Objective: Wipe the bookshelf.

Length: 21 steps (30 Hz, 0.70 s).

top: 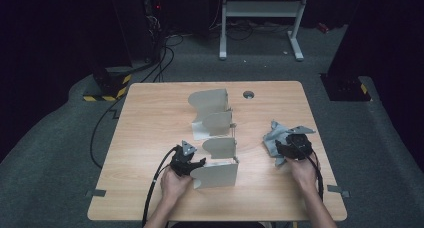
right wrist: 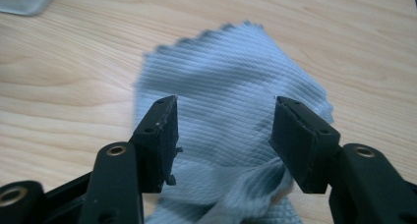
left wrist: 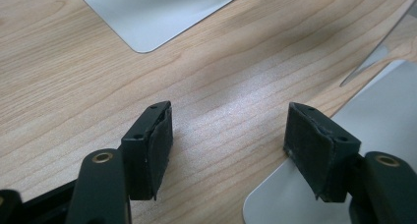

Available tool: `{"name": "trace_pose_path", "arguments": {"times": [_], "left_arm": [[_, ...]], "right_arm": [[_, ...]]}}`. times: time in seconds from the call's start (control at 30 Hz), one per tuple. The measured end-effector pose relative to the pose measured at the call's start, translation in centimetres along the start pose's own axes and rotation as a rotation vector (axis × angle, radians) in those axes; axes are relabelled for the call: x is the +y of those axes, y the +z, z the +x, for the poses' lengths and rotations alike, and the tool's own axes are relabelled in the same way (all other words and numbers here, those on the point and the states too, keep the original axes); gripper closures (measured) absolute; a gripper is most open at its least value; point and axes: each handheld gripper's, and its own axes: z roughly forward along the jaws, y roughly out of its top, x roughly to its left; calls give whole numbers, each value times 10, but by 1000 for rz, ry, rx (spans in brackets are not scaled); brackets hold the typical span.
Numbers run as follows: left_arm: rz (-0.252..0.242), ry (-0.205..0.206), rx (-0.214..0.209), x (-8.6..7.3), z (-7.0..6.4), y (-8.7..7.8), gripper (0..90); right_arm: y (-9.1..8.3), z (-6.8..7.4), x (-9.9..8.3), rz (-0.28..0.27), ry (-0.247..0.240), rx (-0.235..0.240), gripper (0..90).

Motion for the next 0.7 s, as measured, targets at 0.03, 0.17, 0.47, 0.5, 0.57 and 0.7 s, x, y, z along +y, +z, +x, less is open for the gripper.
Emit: {"name": "trace_pose_path", "arguments": {"times": [0.03,0.17,0.47,0.5,0.57,0.7], "left_arm": [[-8,-5,1,-1,0,0,353],[-19,-6,7,-4,-2,-1,355],[-20,-7,6,-4,-3,-2,357],[-20,-7,6,-4,-3,-2,357],[-20,-7,7,-4,-3,-2,357],[-19,-8,9,-4,-3,-2,357]], "right_arm": [[4,-2,0,14,4,-7,429],[16,-5,-2,67,19,-22,419],[24,-7,-13,80,31,43,640],[23,-5,-13,78,22,52,703],[22,-1,-13,83,-5,59,780],[18,6,-14,75,-7,125,815]]}}
